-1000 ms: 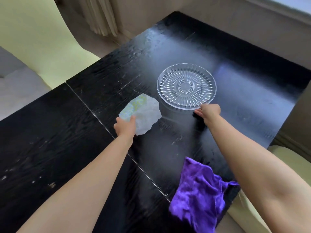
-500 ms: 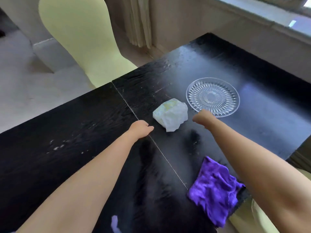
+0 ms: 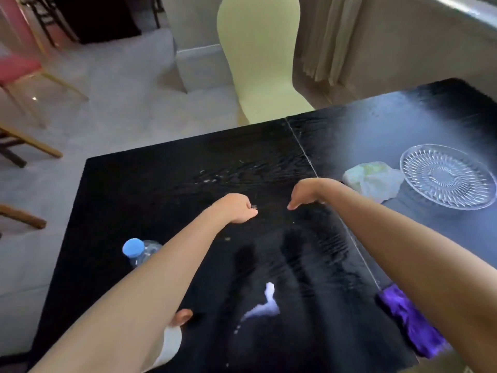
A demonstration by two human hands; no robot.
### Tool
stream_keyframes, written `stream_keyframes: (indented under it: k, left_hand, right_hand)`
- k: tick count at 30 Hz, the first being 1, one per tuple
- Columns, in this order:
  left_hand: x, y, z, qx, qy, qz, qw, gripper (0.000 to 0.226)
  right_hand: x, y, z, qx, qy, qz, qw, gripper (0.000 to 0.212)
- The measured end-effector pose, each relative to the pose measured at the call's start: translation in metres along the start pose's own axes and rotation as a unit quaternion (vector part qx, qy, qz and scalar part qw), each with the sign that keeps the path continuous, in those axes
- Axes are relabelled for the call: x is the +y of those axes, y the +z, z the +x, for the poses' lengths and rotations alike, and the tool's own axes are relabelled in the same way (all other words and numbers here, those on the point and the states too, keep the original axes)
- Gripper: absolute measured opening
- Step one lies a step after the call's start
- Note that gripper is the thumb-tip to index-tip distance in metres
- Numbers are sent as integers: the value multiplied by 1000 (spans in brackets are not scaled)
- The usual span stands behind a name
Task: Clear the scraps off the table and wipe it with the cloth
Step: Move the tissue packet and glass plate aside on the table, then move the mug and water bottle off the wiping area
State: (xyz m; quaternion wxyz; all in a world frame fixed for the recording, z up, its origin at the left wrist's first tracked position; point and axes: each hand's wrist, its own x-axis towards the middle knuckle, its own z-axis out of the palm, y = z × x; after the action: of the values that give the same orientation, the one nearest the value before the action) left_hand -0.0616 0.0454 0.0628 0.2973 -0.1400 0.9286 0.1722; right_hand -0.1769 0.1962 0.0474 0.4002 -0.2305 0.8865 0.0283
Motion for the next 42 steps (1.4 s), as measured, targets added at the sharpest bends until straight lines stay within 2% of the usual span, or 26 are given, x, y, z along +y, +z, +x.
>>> stream_keyframes:
  k: [9, 13, 16, 19, 23, 26, 29, 31, 35, 42]
  left_hand:
    - [-145, -5, -112, 78, -32, -88, 993, 45]
    - [-189, 13, -150, 116, 7, -154, 981, 45]
    - [-213, 30, -163, 175, 48, -185, 966, 55]
    - [-233, 48, -165, 202, 63, -276, 938, 65]
    - [-260, 94, -161, 171, 25, -350, 921, 75]
    - [-281, 140, -165, 68, -10, -348, 935, 85]
    - [-285, 171, -168, -23, 35, -357, 933, 105]
    - [-281, 185, -168, -53, 55, -363, 929, 113]
    - [-274, 201, -164, -56, 73, -353, 931, 121]
    - [-260, 205, -158, 13, 74, -399, 914, 96]
  right_hand:
    - [-166, 42, -1, -49, -145, -62, 986, 56]
    - [-215, 67, 4, -76, -171, -45, 981, 72]
    - [-238, 85, 6, -95, -210, -31, 973, 96]
    - [-253, 106, 6, -103, -262, 40, 959, 102]
    - [-264, 133, 8, -62, -288, 164, 941, 89]
    - [-268, 145, 10, 1, -290, 209, 934, 76]
    - [-269, 153, 10, 36, -291, 229, 928, 70]
    - [-269, 158, 7, 51, -296, 247, 921, 69]
    - [-266, 166, 2, 92, -283, 285, 911, 65]
    - [-240, 170, -3, 137, -241, 299, 913, 64]
